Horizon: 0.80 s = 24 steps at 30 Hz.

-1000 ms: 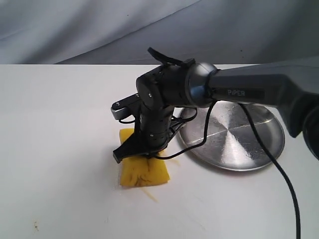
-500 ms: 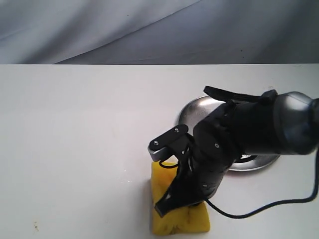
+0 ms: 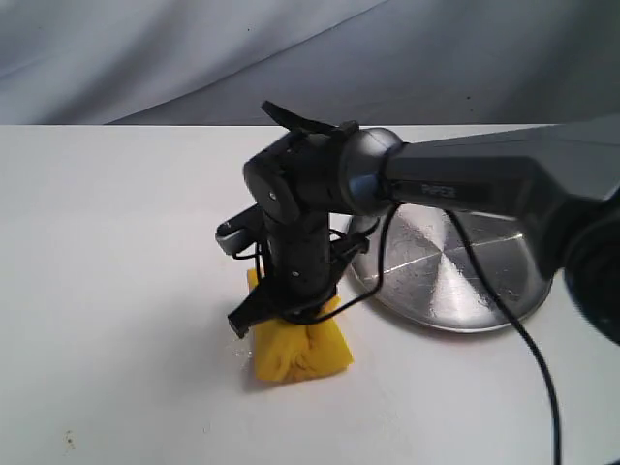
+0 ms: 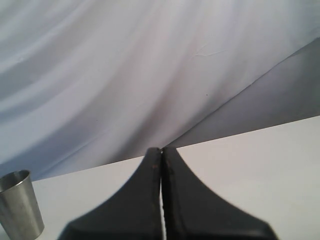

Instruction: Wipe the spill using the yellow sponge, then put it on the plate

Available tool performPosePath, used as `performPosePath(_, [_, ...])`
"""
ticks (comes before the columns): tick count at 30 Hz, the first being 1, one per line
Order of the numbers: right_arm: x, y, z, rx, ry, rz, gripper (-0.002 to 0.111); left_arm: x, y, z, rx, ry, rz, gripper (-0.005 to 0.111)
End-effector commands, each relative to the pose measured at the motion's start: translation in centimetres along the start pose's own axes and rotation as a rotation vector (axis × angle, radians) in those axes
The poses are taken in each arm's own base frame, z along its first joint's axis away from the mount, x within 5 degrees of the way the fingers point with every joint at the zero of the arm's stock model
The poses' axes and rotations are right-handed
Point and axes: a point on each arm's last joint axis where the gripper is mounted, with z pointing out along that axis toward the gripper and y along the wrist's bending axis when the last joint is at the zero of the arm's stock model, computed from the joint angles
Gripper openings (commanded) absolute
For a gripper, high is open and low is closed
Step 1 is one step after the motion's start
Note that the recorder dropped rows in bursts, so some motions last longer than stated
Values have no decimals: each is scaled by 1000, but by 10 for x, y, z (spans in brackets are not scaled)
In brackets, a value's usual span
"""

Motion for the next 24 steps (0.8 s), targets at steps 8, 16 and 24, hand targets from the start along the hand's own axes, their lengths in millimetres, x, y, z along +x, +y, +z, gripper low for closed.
performPosePath(8, [-38,22,-14,-73,-55,-52,0,-2,1,0,-6,-11,-17,0])
performPosePath(16, [17,58,2,-33,73,-211,0,-2,1,0,-6,-11,-17,0])
performPosePath(24, [90,34,-12,54,37,-184,0,-2,1,0,-6,-11,-17,0])
